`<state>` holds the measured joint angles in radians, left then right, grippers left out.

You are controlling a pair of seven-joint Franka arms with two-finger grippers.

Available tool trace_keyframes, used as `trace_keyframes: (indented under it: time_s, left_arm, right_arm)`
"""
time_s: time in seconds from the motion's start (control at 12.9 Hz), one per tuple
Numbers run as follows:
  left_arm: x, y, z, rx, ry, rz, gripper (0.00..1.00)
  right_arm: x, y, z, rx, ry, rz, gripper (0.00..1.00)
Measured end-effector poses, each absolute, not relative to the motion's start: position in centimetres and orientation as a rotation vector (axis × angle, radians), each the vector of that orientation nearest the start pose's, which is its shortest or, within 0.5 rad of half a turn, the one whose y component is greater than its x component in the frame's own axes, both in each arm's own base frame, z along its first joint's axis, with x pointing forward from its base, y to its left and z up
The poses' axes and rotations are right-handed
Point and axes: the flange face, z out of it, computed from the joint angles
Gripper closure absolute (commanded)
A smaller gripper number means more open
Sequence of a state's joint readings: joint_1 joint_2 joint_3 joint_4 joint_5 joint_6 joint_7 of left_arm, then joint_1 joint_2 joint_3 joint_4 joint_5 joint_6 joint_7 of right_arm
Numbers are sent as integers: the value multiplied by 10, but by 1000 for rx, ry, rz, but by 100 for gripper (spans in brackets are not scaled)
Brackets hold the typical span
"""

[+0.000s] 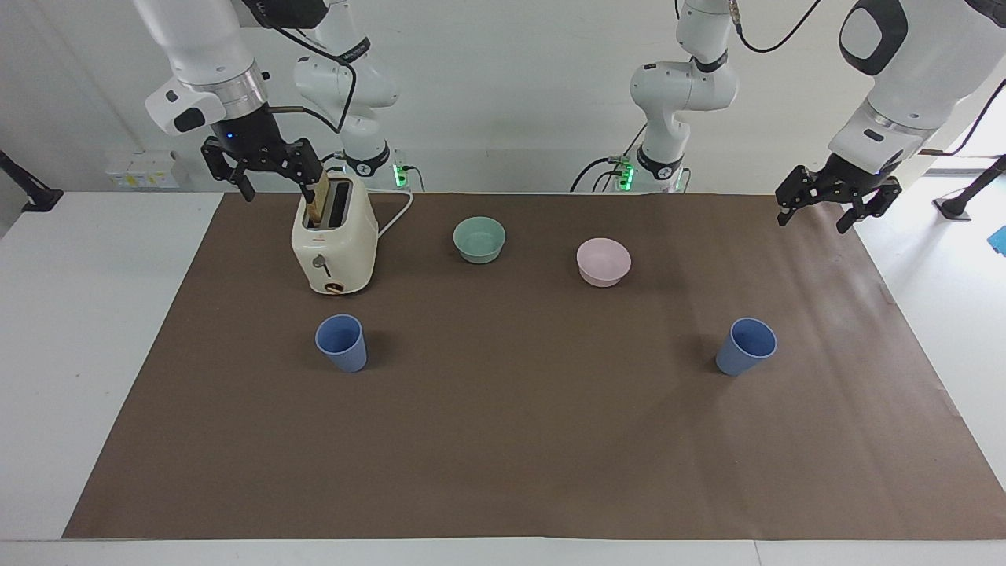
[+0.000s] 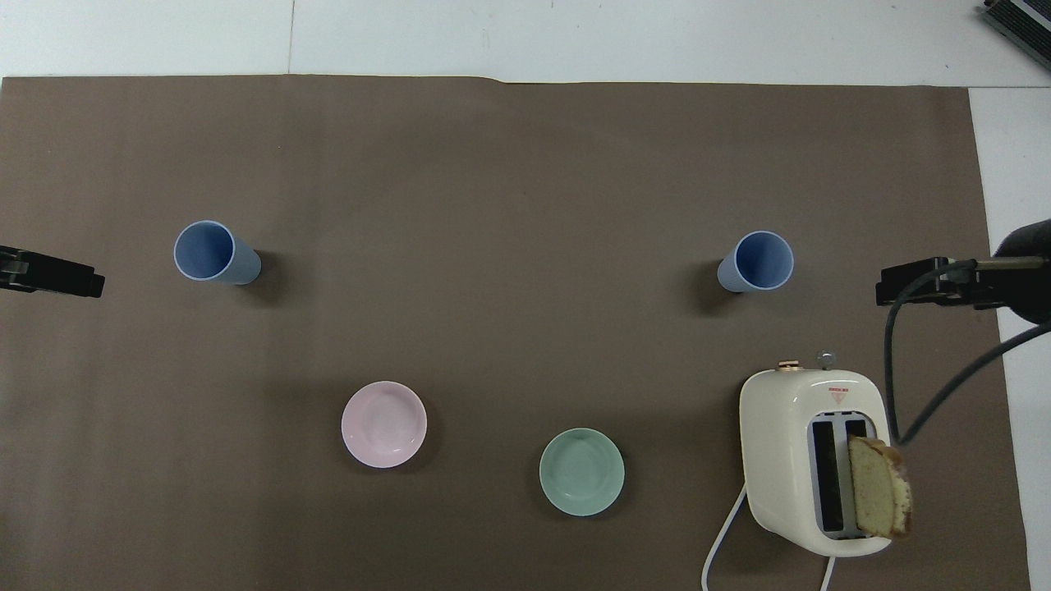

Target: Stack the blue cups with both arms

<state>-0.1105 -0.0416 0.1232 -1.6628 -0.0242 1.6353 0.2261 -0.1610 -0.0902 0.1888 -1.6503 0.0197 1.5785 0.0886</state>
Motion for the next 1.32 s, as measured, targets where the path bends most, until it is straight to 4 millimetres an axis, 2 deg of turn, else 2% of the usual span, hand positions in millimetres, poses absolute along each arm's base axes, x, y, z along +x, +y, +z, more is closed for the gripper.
trace_keyframes:
  time_s: [0.85, 1.32]
  left_arm:
    - [550, 7, 613, -3140, 378, -91, 0]
    - [553, 9, 608, -3136, 391, -108, 0]
  right_arm:
    - [527, 21, 635, -3136, 96, -26, 0]
    - [527, 21, 635, -3136, 96, -26, 0]
